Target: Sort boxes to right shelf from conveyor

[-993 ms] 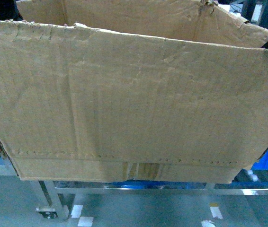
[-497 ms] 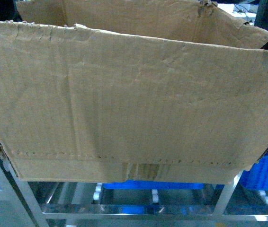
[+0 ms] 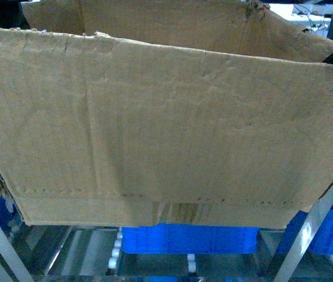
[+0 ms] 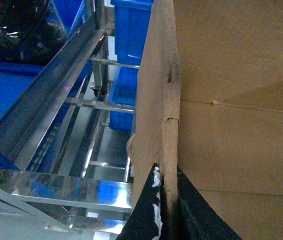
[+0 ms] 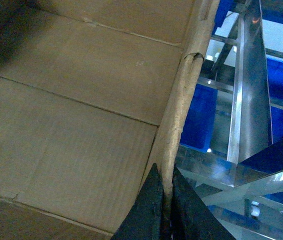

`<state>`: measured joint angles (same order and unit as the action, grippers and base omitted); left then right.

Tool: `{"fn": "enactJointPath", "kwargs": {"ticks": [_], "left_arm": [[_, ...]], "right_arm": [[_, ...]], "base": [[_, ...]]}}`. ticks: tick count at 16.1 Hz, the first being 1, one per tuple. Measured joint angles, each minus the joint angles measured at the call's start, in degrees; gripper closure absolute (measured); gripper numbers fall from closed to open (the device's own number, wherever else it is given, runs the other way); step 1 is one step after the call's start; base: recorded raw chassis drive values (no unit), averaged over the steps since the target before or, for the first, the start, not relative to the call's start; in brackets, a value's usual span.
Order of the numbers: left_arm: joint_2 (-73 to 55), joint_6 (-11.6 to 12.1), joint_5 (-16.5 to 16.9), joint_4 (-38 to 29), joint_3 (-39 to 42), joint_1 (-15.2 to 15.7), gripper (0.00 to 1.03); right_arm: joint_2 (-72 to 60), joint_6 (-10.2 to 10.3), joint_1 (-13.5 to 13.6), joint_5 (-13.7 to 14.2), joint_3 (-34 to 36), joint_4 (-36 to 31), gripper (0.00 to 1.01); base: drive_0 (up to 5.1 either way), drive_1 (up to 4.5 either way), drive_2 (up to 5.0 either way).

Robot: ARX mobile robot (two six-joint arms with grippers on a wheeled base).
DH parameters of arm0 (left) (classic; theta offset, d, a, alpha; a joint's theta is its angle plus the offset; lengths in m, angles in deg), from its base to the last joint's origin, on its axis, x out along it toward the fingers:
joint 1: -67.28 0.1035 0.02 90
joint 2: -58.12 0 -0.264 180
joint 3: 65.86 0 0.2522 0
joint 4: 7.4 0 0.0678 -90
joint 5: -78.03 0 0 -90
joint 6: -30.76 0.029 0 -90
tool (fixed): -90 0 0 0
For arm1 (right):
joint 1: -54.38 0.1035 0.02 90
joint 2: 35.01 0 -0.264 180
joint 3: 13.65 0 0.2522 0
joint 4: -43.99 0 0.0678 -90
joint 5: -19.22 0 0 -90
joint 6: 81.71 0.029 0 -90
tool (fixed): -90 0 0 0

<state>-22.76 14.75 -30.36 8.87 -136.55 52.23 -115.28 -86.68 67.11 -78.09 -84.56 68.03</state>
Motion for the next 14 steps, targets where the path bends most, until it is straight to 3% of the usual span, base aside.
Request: {"fn": "enactJointPath", "kwargs": {"ticks": [13, 14], "left_arm": [[0.0, 0.0, 0.0, 0.2, 0.0, 0.1, 1.01], [0.0, 0.0, 0.0, 0.1, 0.0, 0.1, 1.01]], "right_arm": [[0.0, 0.0, 0.3, 0.0, 0.0, 0.2, 0.99], [0.0, 0.0, 0.3, 0.0, 0.0, 0.2, 0.99]], "base": [[0.1, 4.32, -4.2], [0.0, 0.00, 0.0]]}}
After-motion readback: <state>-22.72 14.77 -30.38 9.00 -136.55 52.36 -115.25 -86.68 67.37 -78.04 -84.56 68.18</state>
